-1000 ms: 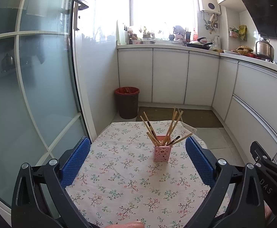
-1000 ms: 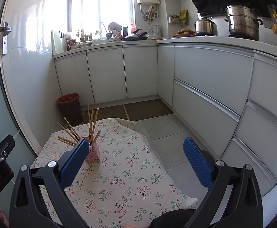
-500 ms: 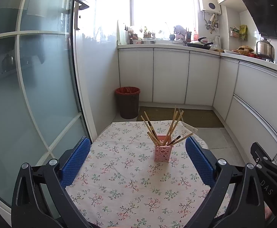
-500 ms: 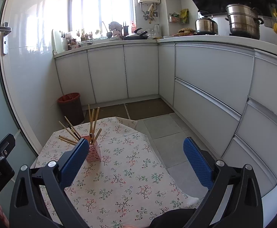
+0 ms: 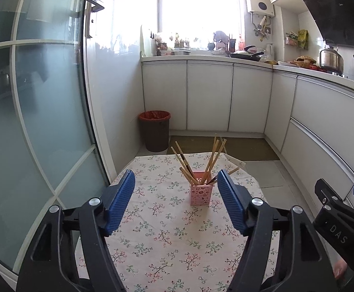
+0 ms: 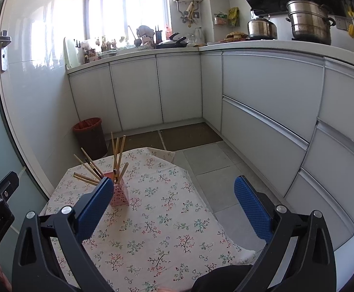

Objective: Organize utensils

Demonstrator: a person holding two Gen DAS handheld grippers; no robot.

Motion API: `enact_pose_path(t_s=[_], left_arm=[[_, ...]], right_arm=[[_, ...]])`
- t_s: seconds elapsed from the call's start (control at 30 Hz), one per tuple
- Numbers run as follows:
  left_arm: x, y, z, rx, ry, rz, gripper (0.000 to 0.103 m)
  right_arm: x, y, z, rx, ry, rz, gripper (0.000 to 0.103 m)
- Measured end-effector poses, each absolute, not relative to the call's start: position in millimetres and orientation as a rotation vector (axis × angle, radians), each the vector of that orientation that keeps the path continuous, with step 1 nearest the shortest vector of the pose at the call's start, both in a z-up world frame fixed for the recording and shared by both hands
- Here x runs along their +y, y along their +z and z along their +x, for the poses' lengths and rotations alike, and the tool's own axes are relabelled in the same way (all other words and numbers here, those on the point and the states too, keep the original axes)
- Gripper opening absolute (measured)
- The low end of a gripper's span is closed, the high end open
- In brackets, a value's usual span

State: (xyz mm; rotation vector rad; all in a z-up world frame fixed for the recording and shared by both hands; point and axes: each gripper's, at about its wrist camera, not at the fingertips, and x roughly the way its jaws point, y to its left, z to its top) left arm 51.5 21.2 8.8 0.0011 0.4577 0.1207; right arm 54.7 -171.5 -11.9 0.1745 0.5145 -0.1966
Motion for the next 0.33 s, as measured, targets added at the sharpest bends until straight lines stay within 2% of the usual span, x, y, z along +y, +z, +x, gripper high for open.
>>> enact_pose_path(t_s=[0.13,0.33], left_arm=[[21.5,12.0,48.6,0.439,0.147,0.004,0.097],[17.9,11.5,46.5,0.437,0.156,0.009,0.096]], right_arm=[[-172.3,-12.4,55.6,0.515,-0.195,0.172,0.097],[-172.4,-13.2,55.5,0.515,-0.194,0.174,0.097]])
